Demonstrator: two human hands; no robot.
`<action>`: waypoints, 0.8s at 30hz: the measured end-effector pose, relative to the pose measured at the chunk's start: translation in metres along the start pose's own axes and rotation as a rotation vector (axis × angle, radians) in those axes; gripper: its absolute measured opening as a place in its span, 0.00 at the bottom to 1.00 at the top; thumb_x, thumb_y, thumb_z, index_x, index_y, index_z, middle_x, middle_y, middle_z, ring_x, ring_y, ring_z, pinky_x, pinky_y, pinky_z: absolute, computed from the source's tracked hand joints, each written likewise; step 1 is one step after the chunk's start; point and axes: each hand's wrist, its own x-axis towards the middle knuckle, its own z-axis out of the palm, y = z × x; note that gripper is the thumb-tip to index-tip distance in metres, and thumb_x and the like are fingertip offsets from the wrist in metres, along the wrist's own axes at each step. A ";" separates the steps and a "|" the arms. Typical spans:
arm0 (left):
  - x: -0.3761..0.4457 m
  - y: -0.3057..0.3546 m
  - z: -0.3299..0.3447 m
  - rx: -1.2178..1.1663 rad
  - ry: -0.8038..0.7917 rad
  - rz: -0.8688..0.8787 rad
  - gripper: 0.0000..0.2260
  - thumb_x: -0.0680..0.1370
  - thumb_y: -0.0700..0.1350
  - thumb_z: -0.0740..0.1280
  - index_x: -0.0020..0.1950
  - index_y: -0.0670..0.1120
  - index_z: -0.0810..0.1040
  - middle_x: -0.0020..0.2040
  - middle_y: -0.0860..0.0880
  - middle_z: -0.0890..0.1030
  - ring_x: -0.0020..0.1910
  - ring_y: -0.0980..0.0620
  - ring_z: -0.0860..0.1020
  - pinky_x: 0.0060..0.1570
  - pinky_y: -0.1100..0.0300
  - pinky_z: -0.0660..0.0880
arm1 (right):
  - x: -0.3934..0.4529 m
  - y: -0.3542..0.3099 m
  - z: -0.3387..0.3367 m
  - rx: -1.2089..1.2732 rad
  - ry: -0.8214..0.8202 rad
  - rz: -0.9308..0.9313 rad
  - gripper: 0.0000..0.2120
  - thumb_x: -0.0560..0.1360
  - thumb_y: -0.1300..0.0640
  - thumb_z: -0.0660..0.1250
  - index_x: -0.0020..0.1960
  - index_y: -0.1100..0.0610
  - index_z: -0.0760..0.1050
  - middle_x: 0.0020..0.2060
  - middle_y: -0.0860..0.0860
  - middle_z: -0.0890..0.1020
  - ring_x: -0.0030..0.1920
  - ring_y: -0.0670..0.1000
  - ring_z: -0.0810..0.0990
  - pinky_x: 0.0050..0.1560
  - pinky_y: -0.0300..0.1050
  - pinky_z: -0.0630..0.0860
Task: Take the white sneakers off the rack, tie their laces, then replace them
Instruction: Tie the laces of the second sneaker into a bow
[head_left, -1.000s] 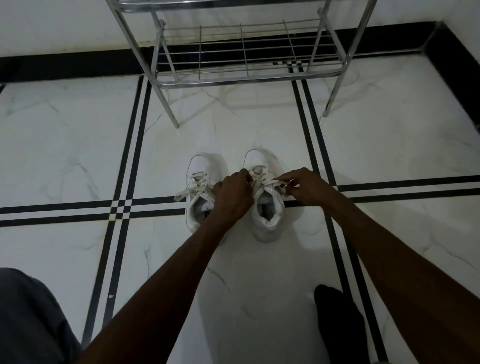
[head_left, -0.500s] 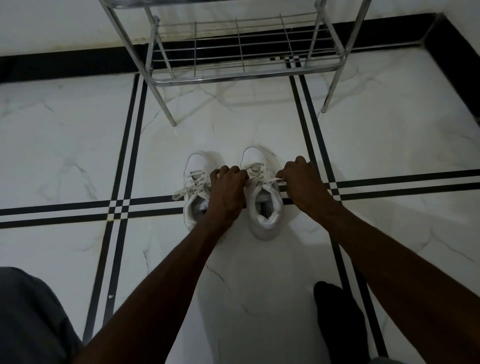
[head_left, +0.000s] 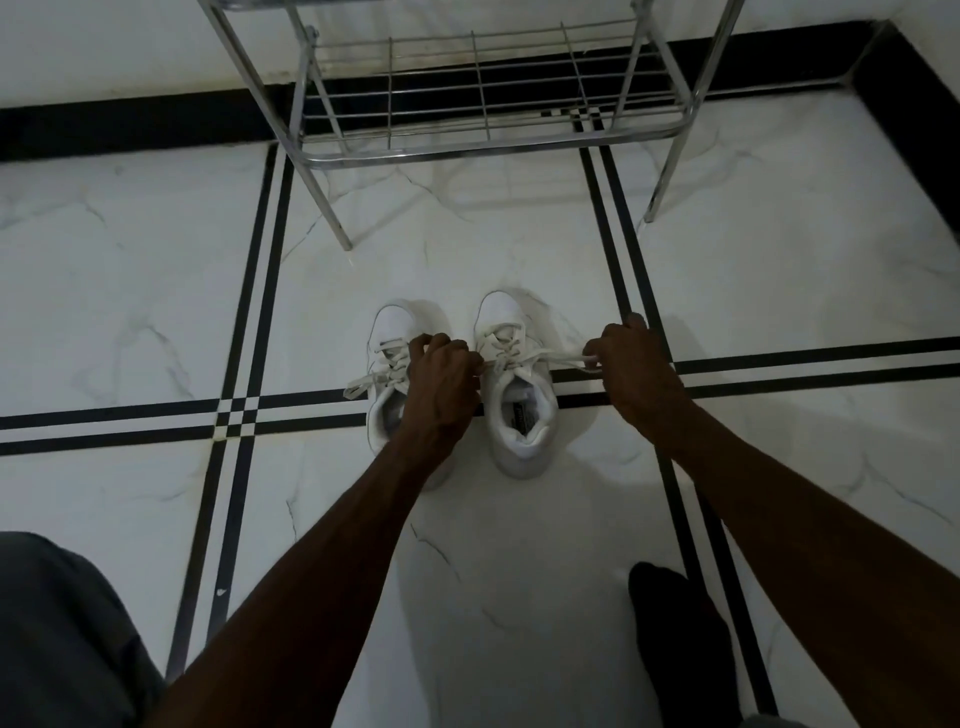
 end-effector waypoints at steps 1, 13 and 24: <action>-0.001 -0.002 0.000 -0.014 -0.006 -0.009 0.05 0.61 0.40 0.75 0.35 0.45 0.84 0.33 0.46 0.81 0.40 0.41 0.77 0.52 0.50 0.68 | -0.002 -0.001 -0.001 -0.007 -0.023 0.012 0.09 0.79 0.62 0.63 0.52 0.61 0.82 0.47 0.60 0.83 0.55 0.61 0.76 0.57 0.49 0.68; 0.001 0.000 -0.003 -0.526 0.100 -0.164 0.09 0.78 0.44 0.68 0.46 0.45 0.88 0.39 0.46 0.88 0.37 0.49 0.85 0.40 0.51 0.82 | 0.015 0.001 -0.001 0.729 -0.127 0.154 0.31 0.69 0.79 0.61 0.68 0.60 0.73 0.64 0.60 0.77 0.56 0.54 0.76 0.56 0.42 0.72; 0.003 0.004 -0.009 -0.527 -0.012 -0.192 0.16 0.78 0.33 0.66 0.62 0.45 0.85 0.57 0.45 0.86 0.53 0.48 0.84 0.36 0.75 0.73 | 0.020 -0.023 -0.044 0.736 -0.170 0.028 0.24 0.75 0.45 0.70 0.69 0.53 0.74 0.66 0.50 0.78 0.64 0.48 0.76 0.63 0.41 0.71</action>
